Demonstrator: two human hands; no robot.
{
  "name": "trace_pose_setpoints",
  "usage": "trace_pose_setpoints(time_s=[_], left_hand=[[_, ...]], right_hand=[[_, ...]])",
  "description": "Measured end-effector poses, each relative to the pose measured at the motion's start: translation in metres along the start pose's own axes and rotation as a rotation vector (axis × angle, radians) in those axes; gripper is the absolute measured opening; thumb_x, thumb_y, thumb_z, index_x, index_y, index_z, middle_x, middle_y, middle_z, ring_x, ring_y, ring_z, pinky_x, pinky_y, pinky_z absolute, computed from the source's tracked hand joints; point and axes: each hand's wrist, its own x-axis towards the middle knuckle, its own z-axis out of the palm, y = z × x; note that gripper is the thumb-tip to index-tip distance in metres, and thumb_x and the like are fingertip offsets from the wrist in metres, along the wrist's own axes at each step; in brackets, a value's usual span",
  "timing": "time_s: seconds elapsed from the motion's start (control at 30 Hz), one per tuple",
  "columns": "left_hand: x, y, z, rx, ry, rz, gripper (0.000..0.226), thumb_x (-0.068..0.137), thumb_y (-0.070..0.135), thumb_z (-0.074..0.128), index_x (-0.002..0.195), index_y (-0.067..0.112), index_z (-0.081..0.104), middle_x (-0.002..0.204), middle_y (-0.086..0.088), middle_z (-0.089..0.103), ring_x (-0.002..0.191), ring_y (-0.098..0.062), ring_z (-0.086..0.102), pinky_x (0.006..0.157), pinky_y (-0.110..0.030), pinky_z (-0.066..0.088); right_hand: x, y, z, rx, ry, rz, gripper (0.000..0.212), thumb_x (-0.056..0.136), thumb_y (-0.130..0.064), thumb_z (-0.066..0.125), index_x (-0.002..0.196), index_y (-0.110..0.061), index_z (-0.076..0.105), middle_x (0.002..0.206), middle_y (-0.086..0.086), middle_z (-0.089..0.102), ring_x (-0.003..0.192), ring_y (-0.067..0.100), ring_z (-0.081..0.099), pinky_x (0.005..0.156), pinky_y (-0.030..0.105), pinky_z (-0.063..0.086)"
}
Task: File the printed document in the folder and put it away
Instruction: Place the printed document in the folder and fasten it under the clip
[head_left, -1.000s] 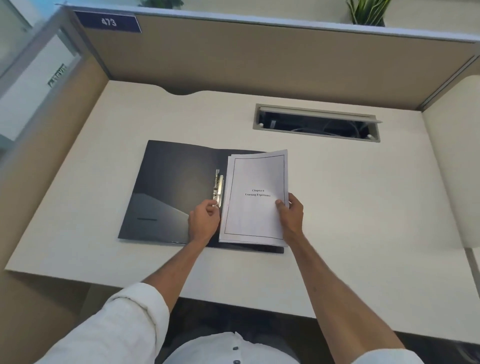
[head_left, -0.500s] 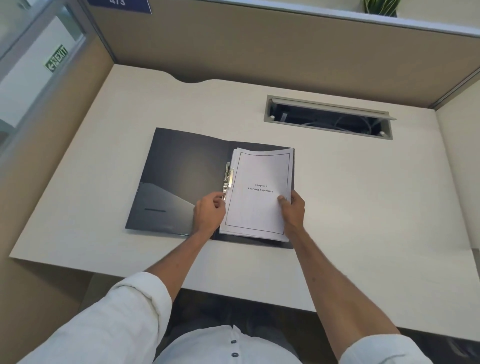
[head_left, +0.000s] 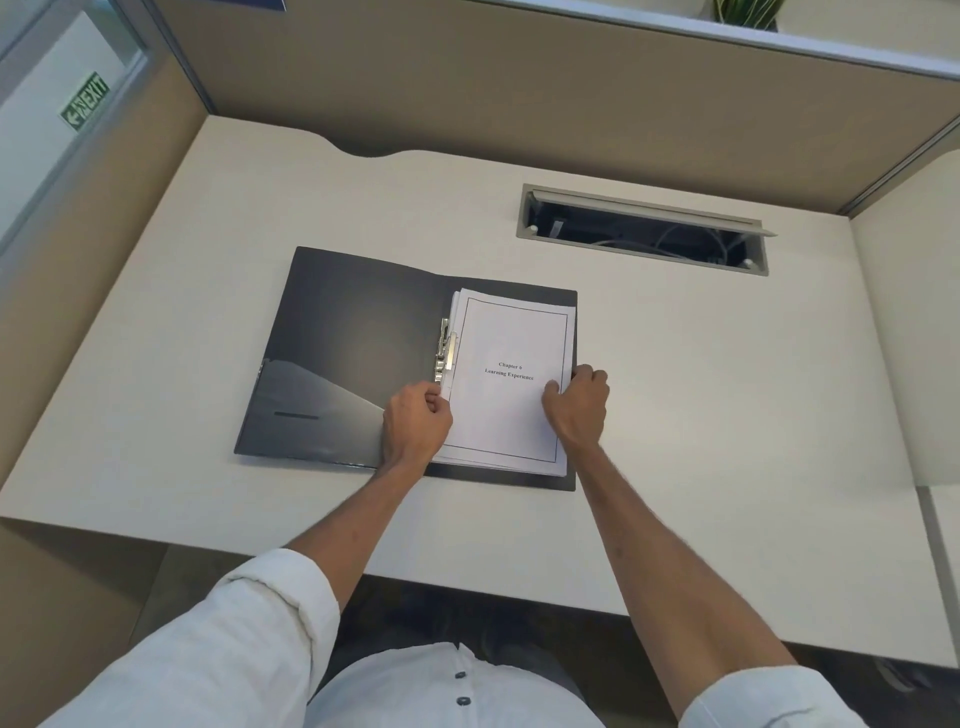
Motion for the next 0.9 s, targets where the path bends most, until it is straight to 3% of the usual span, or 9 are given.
trace_pose_setpoints(time_s=[0.3, 0.43, 0.67, 0.9], left_hand=[[-0.005, 0.0, 0.002, 0.027, 0.018, -0.022, 0.024, 0.099, 0.012, 0.06, 0.107, 0.01, 0.083, 0.117, -0.011, 0.074, 0.101, -0.038, 0.072, 0.092, -0.043, 0.06], [-0.007, -0.001, 0.003, 0.055, 0.001, -0.004, 0.022, 0.099, 0.011, 0.057, 0.091, 0.005, 0.077, 0.111, -0.011, 0.071, 0.097, -0.04, 0.068, 0.086, -0.042, 0.057], [-0.007, -0.002, 0.005, 0.021, -0.01, 0.015, 0.026, 0.102, 0.01, 0.058, 0.107, 0.005, 0.083, 0.12, -0.011, 0.072, 0.104, -0.035, 0.07, 0.092, -0.038, 0.056], [-0.01, 0.001, 0.009, 0.04, 0.004, 0.004, 0.025, 0.1, 0.008, 0.058, 0.108, 0.005, 0.082, 0.12, -0.01, 0.071, 0.103, -0.033, 0.071, 0.083, -0.031, 0.049]], right_hand=[[0.008, -0.003, 0.003, 0.031, -0.001, -0.022, 0.037, 0.105, -0.013, 0.056, 0.138, 0.003, 0.056, 0.145, 0.018, 0.049, 0.136, 0.039, 0.051, 0.102, 0.048, 0.052], [0.01, -0.003, 0.003, 0.067, 0.016, 0.015, 0.034, 0.104, -0.011, 0.055, 0.134, 0.003, 0.058, 0.142, 0.017, 0.051, 0.133, 0.039, 0.054, 0.099, 0.047, 0.052], [0.012, -0.002, 0.004, 0.103, 0.013, 0.051, 0.031, 0.102, -0.01, 0.056, 0.128, 0.003, 0.061, 0.137, 0.019, 0.055, 0.125, 0.041, 0.06, 0.099, 0.046, 0.053], [0.012, 0.0, 0.005, 0.16, 0.043, 0.111, 0.025, 0.1, -0.008, 0.055, 0.119, 0.004, 0.065, 0.131, 0.019, 0.058, 0.116, 0.042, 0.065, 0.094, 0.043, 0.054]])
